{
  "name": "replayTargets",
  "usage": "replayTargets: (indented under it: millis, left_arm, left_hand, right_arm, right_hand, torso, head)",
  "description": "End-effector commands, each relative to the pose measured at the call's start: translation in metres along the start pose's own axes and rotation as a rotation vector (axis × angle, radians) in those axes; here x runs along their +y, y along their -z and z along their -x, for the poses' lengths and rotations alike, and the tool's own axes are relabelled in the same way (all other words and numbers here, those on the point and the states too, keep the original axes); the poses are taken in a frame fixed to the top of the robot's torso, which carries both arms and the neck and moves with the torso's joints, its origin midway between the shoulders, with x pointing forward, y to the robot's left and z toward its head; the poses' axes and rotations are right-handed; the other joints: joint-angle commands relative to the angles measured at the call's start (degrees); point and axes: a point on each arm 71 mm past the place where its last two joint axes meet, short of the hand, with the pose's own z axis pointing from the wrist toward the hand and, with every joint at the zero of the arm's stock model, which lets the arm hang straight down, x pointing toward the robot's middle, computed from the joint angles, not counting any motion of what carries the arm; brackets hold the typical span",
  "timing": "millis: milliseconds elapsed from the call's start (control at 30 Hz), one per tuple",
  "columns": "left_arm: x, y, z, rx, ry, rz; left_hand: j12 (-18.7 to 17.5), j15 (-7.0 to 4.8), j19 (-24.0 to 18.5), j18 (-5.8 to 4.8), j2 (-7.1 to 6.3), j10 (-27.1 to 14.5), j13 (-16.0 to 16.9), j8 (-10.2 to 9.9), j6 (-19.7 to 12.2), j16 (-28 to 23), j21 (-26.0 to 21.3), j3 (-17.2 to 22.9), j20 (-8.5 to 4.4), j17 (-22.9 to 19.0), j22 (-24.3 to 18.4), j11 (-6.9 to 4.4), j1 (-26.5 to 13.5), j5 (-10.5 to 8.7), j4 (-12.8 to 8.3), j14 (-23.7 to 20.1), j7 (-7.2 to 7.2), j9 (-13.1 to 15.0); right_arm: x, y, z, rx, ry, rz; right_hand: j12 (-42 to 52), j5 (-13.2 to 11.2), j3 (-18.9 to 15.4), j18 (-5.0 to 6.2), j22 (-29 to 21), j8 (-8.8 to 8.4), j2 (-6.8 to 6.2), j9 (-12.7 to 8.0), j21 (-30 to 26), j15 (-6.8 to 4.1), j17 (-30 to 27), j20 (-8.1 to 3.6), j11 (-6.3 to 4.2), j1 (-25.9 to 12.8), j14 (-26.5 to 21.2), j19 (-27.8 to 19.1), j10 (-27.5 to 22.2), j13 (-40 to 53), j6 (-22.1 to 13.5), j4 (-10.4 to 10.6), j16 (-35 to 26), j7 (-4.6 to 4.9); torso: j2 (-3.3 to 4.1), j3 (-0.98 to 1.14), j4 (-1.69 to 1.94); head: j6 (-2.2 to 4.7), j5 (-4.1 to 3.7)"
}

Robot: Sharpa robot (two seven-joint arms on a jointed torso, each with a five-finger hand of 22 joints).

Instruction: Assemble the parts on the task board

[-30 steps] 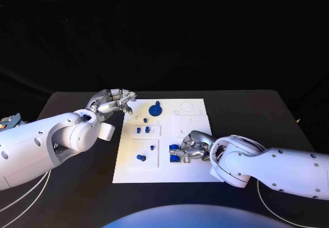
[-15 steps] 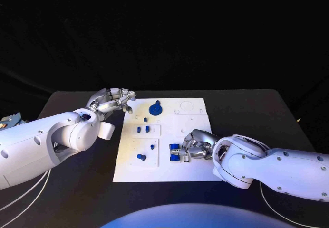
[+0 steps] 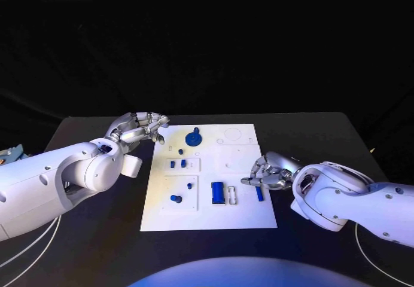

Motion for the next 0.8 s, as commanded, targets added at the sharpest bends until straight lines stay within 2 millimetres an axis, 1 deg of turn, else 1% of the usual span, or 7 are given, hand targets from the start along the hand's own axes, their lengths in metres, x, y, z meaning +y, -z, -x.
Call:
replayTargets:
  millis: [33,67,133,300,467,567,800]
  left_arm:
    - [-0.001,-0.001,-0.003,0.018,0.009,-0.008]
    - [-0.001,-0.001,-0.003,0.019,0.009,-0.008]
    - [-0.001,-0.001,-0.003,0.019,0.009,-0.008]
    - [-0.001,-0.001,-0.004,0.02,0.009,-0.008]
    - [-0.001,-0.001,-0.003,0.02,0.009,-0.008]
    - [-0.001,-0.001,-0.003,0.019,0.009,-0.008]
    - [-0.001,-0.001,-0.003,0.018,0.009,-0.008]
  left_hand:
    - [0.31,0.18,0.43,0.78,0.16,-0.17,-0.05,-0.26,-0.34,0.04,-0.21,0.04,0.09,-0.09,-0.08,0.13,-0.3,-0.07,0.17,-0.03,0.05,-0.05]
    - [0.31,0.18,0.43,0.78,0.16,-0.17,-0.05,-0.26,-0.34,0.04,-0.21,0.04,0.09,-0.09,-0.08,0.13,-0.3,-0.07,0.17,-0.03,0.05,-0.05]
    - [0.31,0.18,0.43,0.78,0.16,-0.17,-0.05,-0.26,-0.34,0.04,-0.21,0.04,0.09,-0.09,-0.08,0.13,-0.3,-0.07,0.17,-0.03,0.05,-0.05]
    - [0.31,0.18,0.43,0.78,0.16,-0.17,-0.05,-0.26,-0.34,0.04,-0.21,0.04,0.09,-0.09,-0.08,0.13,-0.3,-0.07,0.17,-0.03,0.05,-0.05]
    - [0.31,0.18,0.43,0.78,0.16,-0.17,-0.05,-0.26,-0.34,0.04,-0.21,0.04,0.09,-0.09,-0.08,0.13,-0.3,-0.07,0.17,-0.03,0.05,-0.05]
    - [0.31,0.18,0.43,0.78,0.16,-0.17,-0.05,-0.26,-0.34,0.04,-0.21,0.04,0.09,-0.09,-0.08,0.13,-0.3,-0.07,0.17,-0.03,0.05,-0.05]
    - [0.31,0.18,0.43,0.78,0.16,-0.17,-0.05,-0.26,-0.34,0.04,-0.21,0.04,0.09,-0.09,-0.08,0.13,-0.3,-0.07,0.17,-0.03,0.05,-0.05]
  right_arm:
    - [-0.005,0.003,0.004,-0.015,0.051,0.023]
    - [-0.009,0.005,0.005,-0.017,0.062,0.017]
    - [-0.013,0.006,0.006,-0.02,0.075,0.009]
    - [-0.023,0.009,0.002,-0.007,0.097,-0.016]
    - [-0.029,0.01,-0.007,0.027,0.116,-0.042]
    - [-0.032,0.01,-0.013,0.045,0.121,-0.052]
    - [-0.034,0.009,-0.02,0.056,0.139,-0.059]
  right_hand:
    - [-0.3,0.24,-0.44,-0.54,10.47,-0.31,0.09,-0.11,0.05,0.01,8.81,-0.31,0.17,0.79,4.76,0.59,0.02,-0.08,-0.45,-0.01,0.23,0.08]
    - [-0.37,0.27,-0.46,-0.55,10.48,-0.39,0.09,-0.15,0.09,0.02,8.81,-0.3,0.18,0.99,4.75,0.59,-0.03,-0.13,-0.47,-0.01,0.23,0.1]
    - [-0.37,0.33,-0.45,-0.56,10.49,-0.54,0.12,-0.24,0.14,0.06,8.8,-0.27,0.22,1.43,4.75,0.61,-0.04,-0.11,-0.46,-0.01,0.22,0.13]
    - [-0.56,0.84,-0.39,-0.54,10.47,-0.82,0.29,-0.42,0.01,0.09,8.69,-0.22,0.25,2.5,4.72,0.57,-0.16,-0.21,-0.23,0.02,0.18,0.15]
    - [-0.63,1.25,-0.26,-0.51,10.45,-1.0,0.44,-0.56,-0.13,0.07,8.61,-0.22,0.19,3.43,4.7,0.53,-0.18,-0.22,0.07,0.0,0.15,0.08]
    - [-0.79,1.35,-0.2,-0.47,10.39,-1.12,0.47,-0.63,-0.35,0.05,8.41,-0.23,0.17,3.82,4.65,0.47,-0.28,-0.34,0.12,-0.01,0.08,0.06]
    - [-0.83,1.42,-0.14,-0.48,10.4,-1.23,0.49,-0.7,-0.32,0.04,8.42,-0.23,0.16,4.15,4.65,0.47,-0.3,-0.35,0.15,-0.03,0.08,0.06]
  torso:
    - [0.14,0.03,0.11]
    - [0.14,0.03,0.09]
    - [0.12,0.07,-0.07]
    - [0.1,0.15,-0.2]
    - [0.12,0.07,-0.09]
    - [0.11,0.08,-0.06]
    - [0.13,0.05,-0.04]
  head:
    - [0.19,-0.61]
    - [0.2,-0.62]
    - [0.22,-0.65]
    - [0.15,-0.71]
    - [0.13,-0.7]
    - [0.13,-0.49]
    - [0.07,-0.47]
